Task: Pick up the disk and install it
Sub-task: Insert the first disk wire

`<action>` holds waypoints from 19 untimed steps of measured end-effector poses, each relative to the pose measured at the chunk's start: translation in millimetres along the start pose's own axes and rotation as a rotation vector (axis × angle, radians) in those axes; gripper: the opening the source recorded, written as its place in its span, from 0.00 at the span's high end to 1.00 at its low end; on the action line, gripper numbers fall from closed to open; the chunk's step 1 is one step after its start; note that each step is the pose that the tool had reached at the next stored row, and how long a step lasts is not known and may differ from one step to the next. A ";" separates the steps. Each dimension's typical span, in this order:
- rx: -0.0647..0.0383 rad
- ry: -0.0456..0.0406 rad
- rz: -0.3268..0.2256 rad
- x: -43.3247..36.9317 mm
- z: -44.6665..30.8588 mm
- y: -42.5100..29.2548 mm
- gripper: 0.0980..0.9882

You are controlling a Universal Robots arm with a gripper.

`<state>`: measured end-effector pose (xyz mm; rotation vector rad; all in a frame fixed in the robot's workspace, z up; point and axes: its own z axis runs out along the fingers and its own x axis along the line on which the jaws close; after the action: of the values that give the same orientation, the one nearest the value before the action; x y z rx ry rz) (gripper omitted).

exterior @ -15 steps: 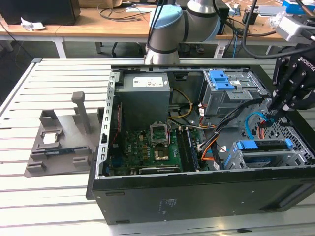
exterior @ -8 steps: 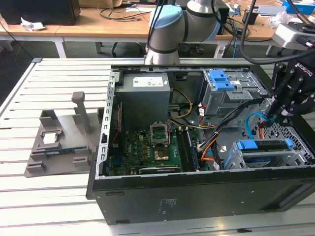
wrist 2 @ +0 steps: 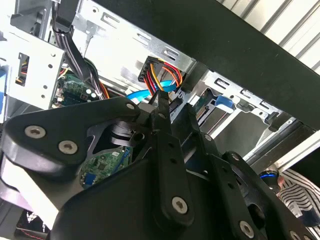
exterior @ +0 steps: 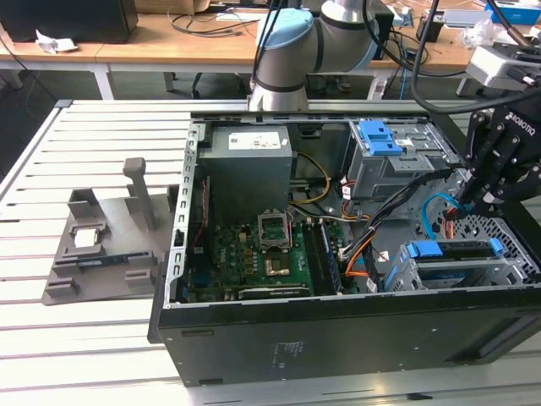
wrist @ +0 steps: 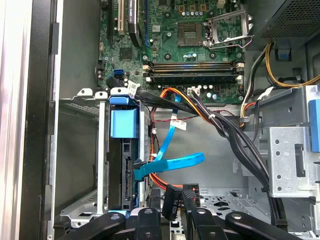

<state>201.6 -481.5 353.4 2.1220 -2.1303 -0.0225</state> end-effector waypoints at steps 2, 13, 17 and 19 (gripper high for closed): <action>0.000 -0.0001 0.000 0.0 0.0 0.0 0.77; 0.000 0.0001 0.000 11.9 1.1 0.4 0.92; 0.000 -0.0100 -0.001 27.8 2.7 1.6 0.92; 0.000 -0.0267 -0.003 34.4 3.6 2.3 0.92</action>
<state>199.0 -516.1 353.0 2.1367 -2.1420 -0.0514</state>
